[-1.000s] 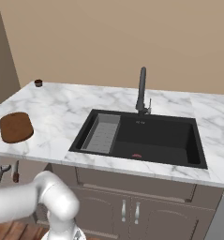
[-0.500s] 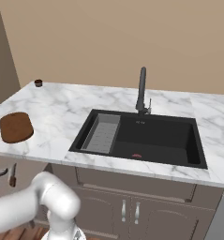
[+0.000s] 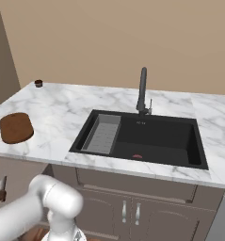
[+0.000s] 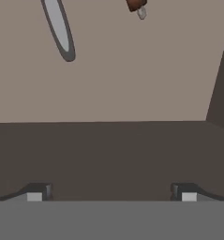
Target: Open the drawer on the left and place the cutting tools on the cutting board.
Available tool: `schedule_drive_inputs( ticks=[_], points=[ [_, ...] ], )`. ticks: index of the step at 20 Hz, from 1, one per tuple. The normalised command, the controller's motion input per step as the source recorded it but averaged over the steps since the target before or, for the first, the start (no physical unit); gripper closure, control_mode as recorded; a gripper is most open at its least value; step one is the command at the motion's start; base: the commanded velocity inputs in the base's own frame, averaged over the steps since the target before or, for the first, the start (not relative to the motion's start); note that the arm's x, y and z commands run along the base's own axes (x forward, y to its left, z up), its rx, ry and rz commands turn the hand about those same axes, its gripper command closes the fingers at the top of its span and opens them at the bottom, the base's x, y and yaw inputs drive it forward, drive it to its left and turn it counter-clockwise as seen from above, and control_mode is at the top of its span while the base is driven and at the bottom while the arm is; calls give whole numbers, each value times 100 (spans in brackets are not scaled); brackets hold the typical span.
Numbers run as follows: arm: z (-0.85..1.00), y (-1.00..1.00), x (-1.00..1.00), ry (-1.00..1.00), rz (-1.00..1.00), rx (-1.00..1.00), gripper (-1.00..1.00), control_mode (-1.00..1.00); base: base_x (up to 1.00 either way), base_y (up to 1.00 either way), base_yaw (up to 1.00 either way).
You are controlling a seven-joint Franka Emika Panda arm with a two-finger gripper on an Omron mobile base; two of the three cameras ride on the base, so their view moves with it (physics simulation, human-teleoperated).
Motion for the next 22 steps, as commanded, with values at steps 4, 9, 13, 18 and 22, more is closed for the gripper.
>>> schedule_drive_inputs(
  ticks=[4, 9, 13, 18, 22],
  points=[
    [42, -3, -47, -2, 0, 0, -100, -100, 0, 0, 0],
    [55, -47, 36, -4, 0, 0, -100, -100, 0, 0, 0],
    [23, -60, 64, -1, 0, 0, -100, -100, 0, 0, 0],
    [0, -42, 45, 0, 0, 0, -100, -100, 0, 0, 0],
    [-1, -11, 1, 0, 1, 0, -100, -100, 0, 0, 0]
  ],
)
